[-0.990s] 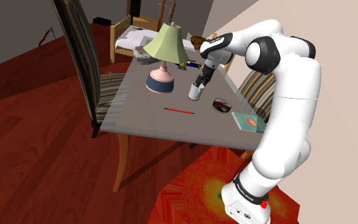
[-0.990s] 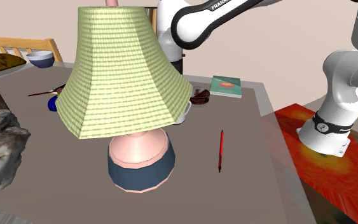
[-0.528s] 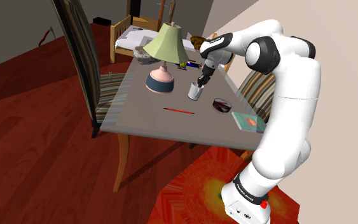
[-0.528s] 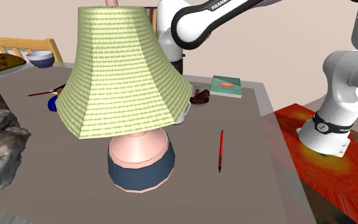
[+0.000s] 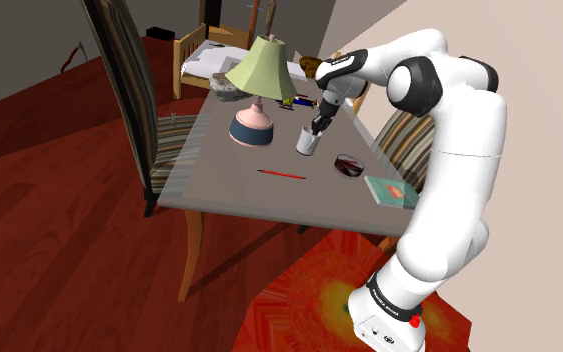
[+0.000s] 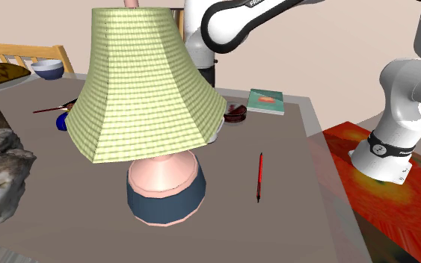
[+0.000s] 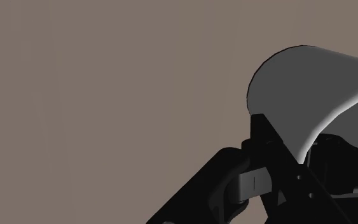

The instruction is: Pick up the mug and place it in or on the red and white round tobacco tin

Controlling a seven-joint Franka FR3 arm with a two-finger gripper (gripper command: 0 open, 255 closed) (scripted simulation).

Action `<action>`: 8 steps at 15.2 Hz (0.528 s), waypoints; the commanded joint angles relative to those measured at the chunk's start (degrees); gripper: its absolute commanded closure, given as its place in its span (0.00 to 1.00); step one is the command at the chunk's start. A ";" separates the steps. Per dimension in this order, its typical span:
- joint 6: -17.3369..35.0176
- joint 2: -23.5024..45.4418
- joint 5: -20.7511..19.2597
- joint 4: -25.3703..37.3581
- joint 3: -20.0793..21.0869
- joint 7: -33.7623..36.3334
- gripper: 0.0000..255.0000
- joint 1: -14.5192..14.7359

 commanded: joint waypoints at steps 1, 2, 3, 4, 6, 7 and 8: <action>-1.11 -0.74 -0.39 0.46 -0.18 0.35 1.00 0.14; -1.73 -1.04 -0.58 0.81 -0.27 0.51 1.00 0.17; -2.36 -1.33 -0.75 1.19 -0.35 0.66 1.00 0.20; -2.99 -1.60 -0.92 1.57 -0.42 0.81 1.00 0.23; -4.27 -2.13 -1.25 2.39 -0.56 1.11 1.00 0.27; -4.92 -2.37 -1.41 2.82 -0.63 1.26 1.00 0.28; -5.57 -2.61 -1.56 3.27 -0.70 1.40 1.00 0.30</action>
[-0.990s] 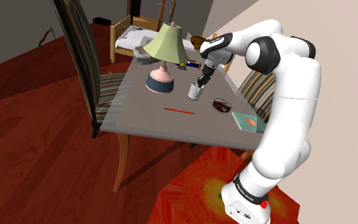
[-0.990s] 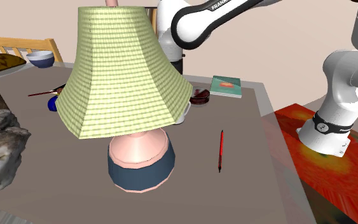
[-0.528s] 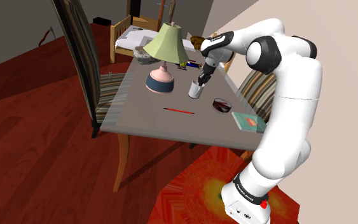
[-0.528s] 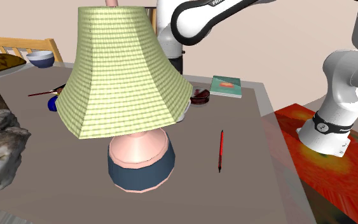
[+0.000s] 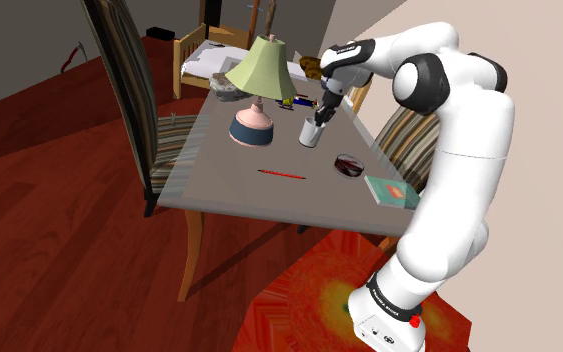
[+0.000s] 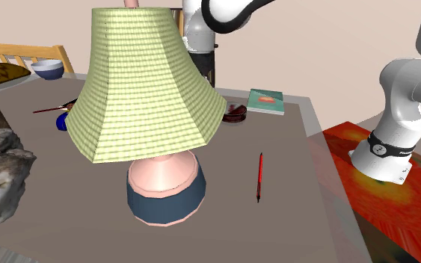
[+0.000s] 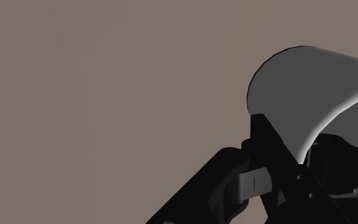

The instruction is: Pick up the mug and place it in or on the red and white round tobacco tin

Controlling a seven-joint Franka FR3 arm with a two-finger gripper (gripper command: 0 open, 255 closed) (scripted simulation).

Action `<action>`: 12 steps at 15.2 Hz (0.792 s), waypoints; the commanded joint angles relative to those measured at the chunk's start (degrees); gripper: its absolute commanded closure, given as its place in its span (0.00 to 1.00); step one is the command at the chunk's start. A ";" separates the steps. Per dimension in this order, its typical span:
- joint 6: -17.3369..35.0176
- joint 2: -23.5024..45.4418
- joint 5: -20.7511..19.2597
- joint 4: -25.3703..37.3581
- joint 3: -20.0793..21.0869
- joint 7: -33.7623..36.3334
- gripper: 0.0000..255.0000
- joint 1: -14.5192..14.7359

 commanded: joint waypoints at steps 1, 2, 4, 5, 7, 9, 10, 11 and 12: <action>-1.33 -0.54 -0.32 0.85 -0.14 0.28 1.00 0.03; -2.00 -0.75 -0.46 1.33 -0.20 0.42 1.00 0.03; -3.34 -1.14 -0.72 2.34 -0.31 0.68 1.00 0.03; -4.02 -1.32 -0.84 2.86 -0.36 0.81 1.00 0.02; -5.39 -1.64 -1.06 3.96 -0.45 1.06 1.00 -0.01; -6.79 -1.90 -1.25 5.14 -0.54 1.29 1.00 -0.05; -7.50 -2.02 -1.34 5.75 -0.58 1.41 1.00 -0.08; -8.21 -2.12 -1.42 6.38 -0.61 1.52 1.00 -0.11; -8.93 -2.21 -1.49 7.02 -0.65 1.63 1.00 -0.15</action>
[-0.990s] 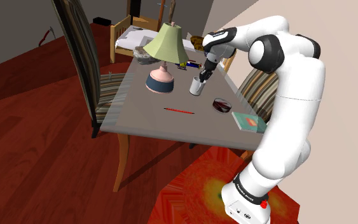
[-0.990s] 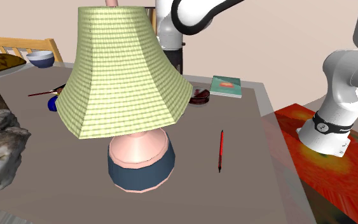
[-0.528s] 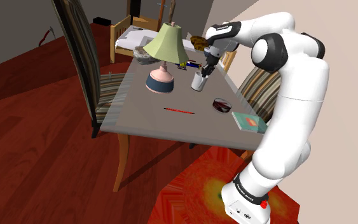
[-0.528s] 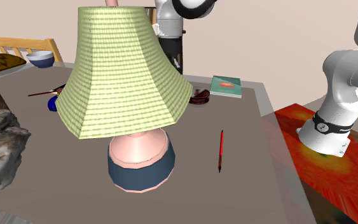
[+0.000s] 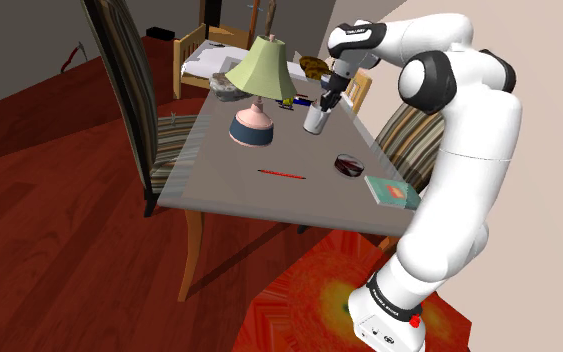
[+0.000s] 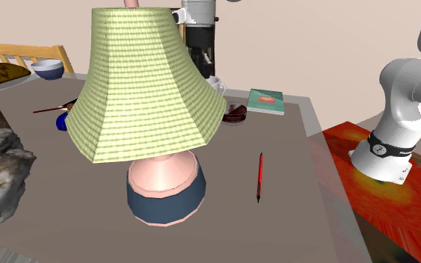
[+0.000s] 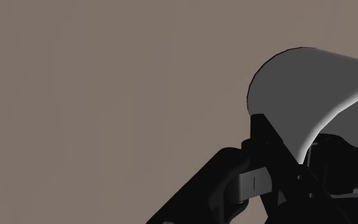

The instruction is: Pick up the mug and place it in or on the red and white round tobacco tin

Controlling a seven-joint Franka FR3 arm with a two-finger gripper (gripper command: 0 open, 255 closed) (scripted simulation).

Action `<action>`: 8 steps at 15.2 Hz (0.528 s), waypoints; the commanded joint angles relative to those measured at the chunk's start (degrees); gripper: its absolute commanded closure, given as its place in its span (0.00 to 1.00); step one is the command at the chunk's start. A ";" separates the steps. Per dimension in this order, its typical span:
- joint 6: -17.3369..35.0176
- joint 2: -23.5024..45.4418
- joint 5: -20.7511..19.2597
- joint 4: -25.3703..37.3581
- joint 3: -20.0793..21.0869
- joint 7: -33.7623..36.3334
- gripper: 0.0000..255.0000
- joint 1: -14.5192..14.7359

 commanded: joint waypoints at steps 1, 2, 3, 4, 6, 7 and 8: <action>-0.28 -1.44 -0.44 -1.18 -0.47 -0.82 1.00 -0.36; -0.04 -2.65 -0.80 -2.66 -0.90 -1.73 1.00 -0.73; 0.15 -3.81 -1.16 -4.05 -1.34 -2.64 1.00 -1.13; 0.31 -4.93 -1.52 -5.35 -1.78 -3.55 1.00 -1.54; 0.51 -7.00 -2.23 -7.68 -2.69 -5.41 1.00 -2.43; 0.56 -7.96 -2.58 -8.72 -3.16 -6.35 1.00 -2.91; 0.58 -8.88 -2.93 -9.68 -3.63 -7.30 1.00 -3.40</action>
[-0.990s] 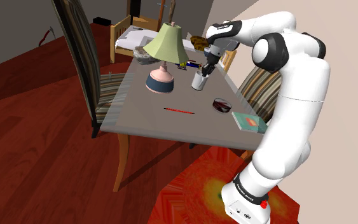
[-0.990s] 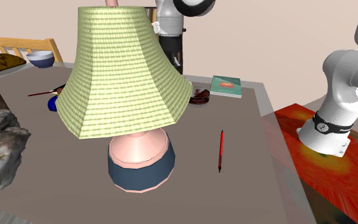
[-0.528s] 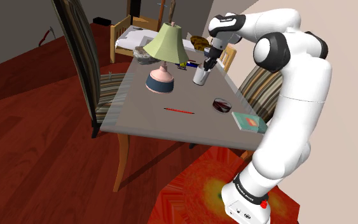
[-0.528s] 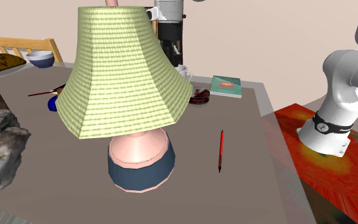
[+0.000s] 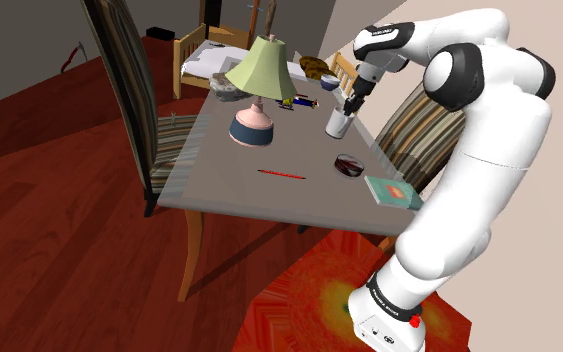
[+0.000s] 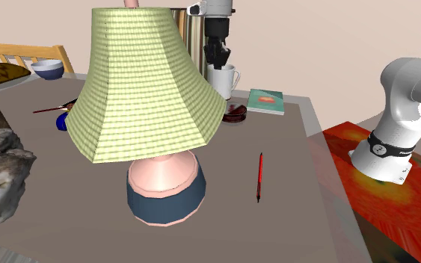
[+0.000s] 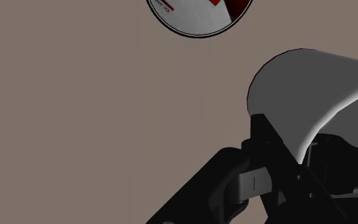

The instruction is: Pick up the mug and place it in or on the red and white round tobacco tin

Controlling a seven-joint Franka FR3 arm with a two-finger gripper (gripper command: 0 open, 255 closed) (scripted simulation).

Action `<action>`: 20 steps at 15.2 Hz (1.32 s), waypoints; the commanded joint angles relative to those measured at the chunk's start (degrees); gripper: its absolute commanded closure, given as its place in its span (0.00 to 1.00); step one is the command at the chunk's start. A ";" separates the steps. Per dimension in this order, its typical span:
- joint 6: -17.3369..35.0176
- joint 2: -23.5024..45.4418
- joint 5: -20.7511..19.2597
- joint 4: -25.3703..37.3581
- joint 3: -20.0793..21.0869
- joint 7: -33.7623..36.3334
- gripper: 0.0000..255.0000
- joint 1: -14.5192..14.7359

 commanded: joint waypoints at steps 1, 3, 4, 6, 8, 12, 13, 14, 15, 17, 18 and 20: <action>0.25 -2.20 -0.85 -2.41 -0.91 -1.79 1.00 -0.82; 0.14 -3.79 -1.51 -3.94 -1.90 -3.77 1.00 -1.89; 0.05 -4.50 -1.82 -4.60 -2.42 -4.78 1.00 -2.44; -0.22 -5.78 -2.42 -5.69 -3.45 -6.85 1.00 -3.60; -0.58 -6.84 -2.94 -6.49 -4.52 -9.00 1.00 -4.81; 2.34 -6.32 -2.52 -9.00 -4.45 -9.47 1.00 -4.81; 3.06 -6.16 -2.39 -9.59 -4.43 -9.60 1.00 -4.82; 3.77 -5.98 -2.26 -10.16 -4.41 -9.74 1.00 -4.83; 4.49 -5.79 -2.11 -10.72 -4.39 -9.89 1.00 -4.84; 5.90 -5.37 -1.78 -11.81 -4.34 -10.20 1.00 -4.87; 6.60 -5.14 -1.61 -12.33 -4.31 -10.36 1.00 -4.90; 8.00 -4.64 -1.22 -13.33 -4.24 -10.71 1.00 -4.95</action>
